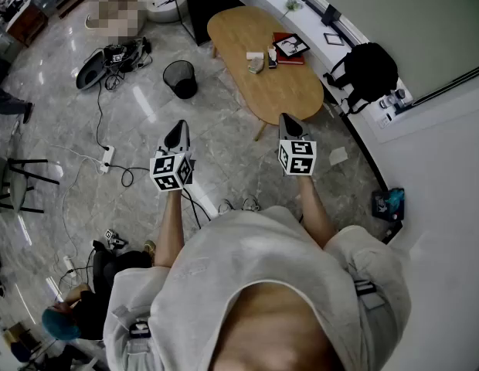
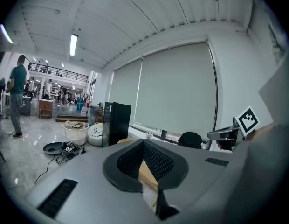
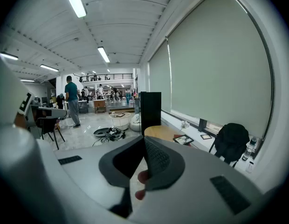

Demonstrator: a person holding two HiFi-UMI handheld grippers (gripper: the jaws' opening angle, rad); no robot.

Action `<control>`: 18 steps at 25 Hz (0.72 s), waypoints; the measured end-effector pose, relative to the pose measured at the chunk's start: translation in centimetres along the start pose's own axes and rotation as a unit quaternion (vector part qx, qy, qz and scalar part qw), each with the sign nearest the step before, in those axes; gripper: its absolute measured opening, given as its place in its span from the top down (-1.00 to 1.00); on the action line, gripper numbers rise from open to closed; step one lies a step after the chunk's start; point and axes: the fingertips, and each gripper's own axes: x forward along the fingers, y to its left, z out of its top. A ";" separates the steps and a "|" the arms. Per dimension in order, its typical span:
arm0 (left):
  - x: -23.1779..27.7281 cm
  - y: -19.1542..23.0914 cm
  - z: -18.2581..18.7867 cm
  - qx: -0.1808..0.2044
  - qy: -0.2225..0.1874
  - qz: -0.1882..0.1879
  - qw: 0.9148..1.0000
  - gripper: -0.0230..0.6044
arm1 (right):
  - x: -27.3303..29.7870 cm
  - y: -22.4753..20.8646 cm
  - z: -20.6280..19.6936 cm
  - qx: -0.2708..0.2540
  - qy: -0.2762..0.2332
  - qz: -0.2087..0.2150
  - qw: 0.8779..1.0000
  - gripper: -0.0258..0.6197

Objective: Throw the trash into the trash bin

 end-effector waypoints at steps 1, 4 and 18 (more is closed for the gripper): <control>0.1 0.1 0.1 0.000 -0.001 0.001 1.000 0.87 | 0.2 0.1 0.2 0.000 -0.001 0.001 1.000 0.83; 0.4 0.3 0.5 0.001 -0.003 0.002 1.000 0.87 | 0.6 0.4 0.6 -0.002 -0.003 0.004 1.000 0.83; 0.9 -2.3 0.6 0.007 -0.001 0.008 1.000 0.87 | 0.0 -1.2 -0.6 0.002 0.000 0.024 1.000 0.83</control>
